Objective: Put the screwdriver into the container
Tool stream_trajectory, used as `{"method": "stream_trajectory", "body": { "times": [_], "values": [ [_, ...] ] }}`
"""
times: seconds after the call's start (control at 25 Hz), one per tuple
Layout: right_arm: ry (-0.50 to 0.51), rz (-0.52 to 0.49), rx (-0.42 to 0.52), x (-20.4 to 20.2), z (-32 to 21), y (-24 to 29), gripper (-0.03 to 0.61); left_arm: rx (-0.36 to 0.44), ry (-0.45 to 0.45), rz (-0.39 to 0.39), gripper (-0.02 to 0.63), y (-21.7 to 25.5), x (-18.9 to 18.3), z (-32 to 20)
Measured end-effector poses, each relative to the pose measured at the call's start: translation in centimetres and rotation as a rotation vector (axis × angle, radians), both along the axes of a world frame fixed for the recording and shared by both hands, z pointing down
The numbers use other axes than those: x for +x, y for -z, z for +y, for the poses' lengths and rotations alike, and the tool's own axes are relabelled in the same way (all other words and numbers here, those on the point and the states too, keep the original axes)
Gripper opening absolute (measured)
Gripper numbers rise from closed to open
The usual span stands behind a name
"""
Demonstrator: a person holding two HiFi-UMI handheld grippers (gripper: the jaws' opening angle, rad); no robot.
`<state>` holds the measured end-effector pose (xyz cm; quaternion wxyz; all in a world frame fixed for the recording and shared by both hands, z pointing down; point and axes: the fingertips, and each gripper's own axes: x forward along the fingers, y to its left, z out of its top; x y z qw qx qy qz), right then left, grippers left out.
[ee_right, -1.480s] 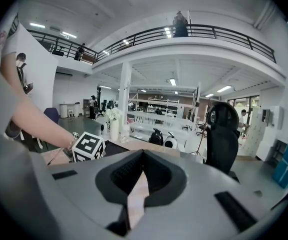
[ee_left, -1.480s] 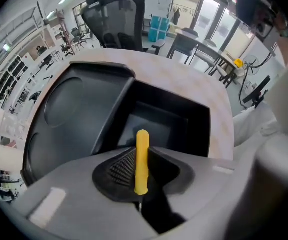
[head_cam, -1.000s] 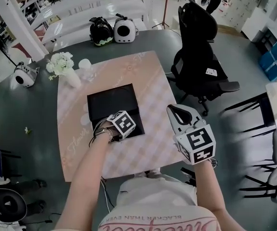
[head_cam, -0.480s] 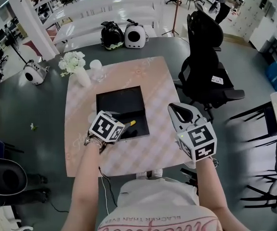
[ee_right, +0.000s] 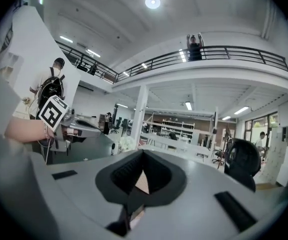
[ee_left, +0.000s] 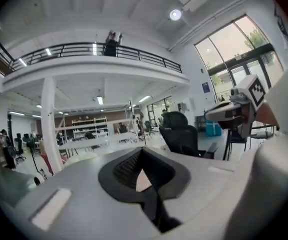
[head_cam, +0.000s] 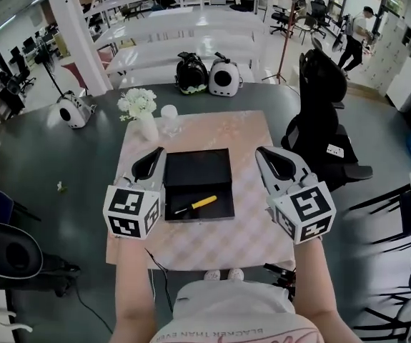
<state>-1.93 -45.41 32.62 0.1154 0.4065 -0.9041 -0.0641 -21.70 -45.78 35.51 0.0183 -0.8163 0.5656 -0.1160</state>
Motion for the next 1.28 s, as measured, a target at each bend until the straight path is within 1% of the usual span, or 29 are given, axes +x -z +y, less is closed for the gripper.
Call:
{"method": "stream_trajectory", "body": {
  "times": [0.12, 0.2, 0.4, 0.52, 0.6, 0.76, 1.04, 1.28],
  "values": [
    [0.014, -0.03, 0.08, -0.4, 0.0, 3.5, 0.005, 0.134, 0.085, 0.011, 0.009, 4.5, -1.8, 0.9],
    [0.02, -0.041, 0.137, -0.6, 0.2, 5.6, 0.005, 0.195, 0.115, 0.026, 0.009, 6.9, -2.4, 1.4],
    [0.024, -0.064, 0.263, -1.2, 0.9, 10.4, 0.005, 0.329, 0.163, -0.007, 0.009, 11.8, -2.2, 2.4],
    [0.023, -0.083, 0.314, -1.3, 1.5, 12.6, 0.005, 0.404, 0.173, 0.006, 0.009, 14.3, -1.5, 3.1],
    [0.019, -0.08, 0.342, -1.3, 1.8, 13.5, 0.005, 0.435, 0.17, 0.013, 0.009, 15.4, -1.0, 3.4],
    [0.003, -0.088, 0.359, -1.2, 2.0, 14.1, 0.005, 0.453, 0.157, 0.035, 0.009, 16.5, -0.6, 3.6],
    [-0.024, -0.103, 0.341, -0.5, 1.4, 14.2, 0.005, 0.442, 0.163, 0.06, 0.009, 16.9, -0.5, 3.3],
    [-0.035, -0.104, 0.337, -0.2, 0.6, 14.1, 0.005, 0.428, 0.165, 0.061, 0.009, 16.8, -0.4, 2.5]
  ]
}}
